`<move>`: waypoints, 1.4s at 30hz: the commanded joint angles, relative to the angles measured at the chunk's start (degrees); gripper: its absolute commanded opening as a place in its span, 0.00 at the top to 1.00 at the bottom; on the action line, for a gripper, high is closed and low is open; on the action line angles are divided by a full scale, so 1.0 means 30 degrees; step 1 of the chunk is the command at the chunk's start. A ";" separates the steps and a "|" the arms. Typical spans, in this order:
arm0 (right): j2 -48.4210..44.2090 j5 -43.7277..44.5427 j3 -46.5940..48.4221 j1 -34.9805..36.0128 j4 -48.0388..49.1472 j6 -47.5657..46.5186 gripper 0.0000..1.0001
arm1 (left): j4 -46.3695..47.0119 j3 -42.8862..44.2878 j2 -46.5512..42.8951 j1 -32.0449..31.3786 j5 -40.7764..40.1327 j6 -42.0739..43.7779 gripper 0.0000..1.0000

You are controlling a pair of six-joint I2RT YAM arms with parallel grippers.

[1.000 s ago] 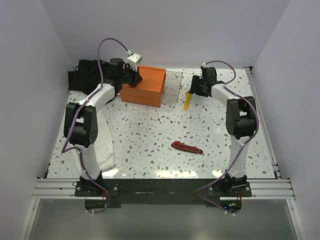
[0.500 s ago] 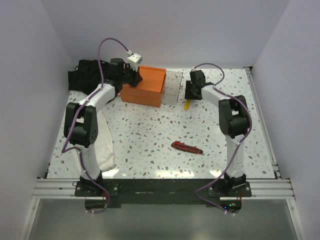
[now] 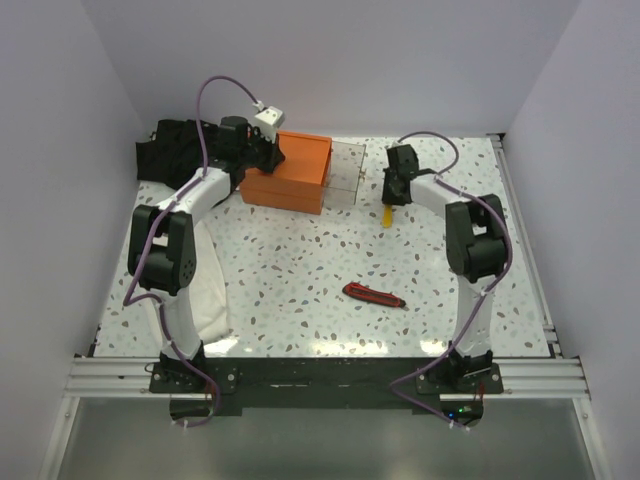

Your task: Sort the tools into containers

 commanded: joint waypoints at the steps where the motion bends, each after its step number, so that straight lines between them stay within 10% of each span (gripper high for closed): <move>1: -0.3733 -0.0466 0.0427 -0.0708 -0.0342 0.0374 1.00 | -0.1777 -0.0664 0.0422 -0.0319 -0.0397 0.0121 1.00; 12: -0.6259 -0.8287 0.1278 -0.0447 0.4140 0.3857 1.00 | -0.1777 -0.0048 0.0656 -0.0787 -0.0161 -0.0055 1.00; 24: -0.2538 -0.8818 0.3767 0.1077 0.4639 0.4710 1.00 | -0.1952 -0.0428 0.0012 -0.1403 -0.1128 0.1117 1.00; 26: -0.2448 -0.9199 0.3914 0.1107 0.4697 0.4797 0.72 | -0.2011 -0.0487 -0.0076 -0.1404 -0.1157 0.1175 1.00; 31: -0.3880 -0.9725 0.3127 0.1049 0.4726 0.4449 0.51 | -0.1982 -0.0605 -0.0106 -0.1432 -0.1129 0.1175 1.00; 37: -0.7716 -1.2887 0.0258 0.0932 0.5724 -0.1930 0.46 | -0.1894 -0.0634 0.0011 -0.1404 -0.0923 0.1058 1.00; 42: -1.1231 -1.6608 -0.5304 0.0902 0.2009 -1.3700 0.45 | -0.1807 -0.0575 0.0216 -0.1403 -0.0893 0.0942 1.00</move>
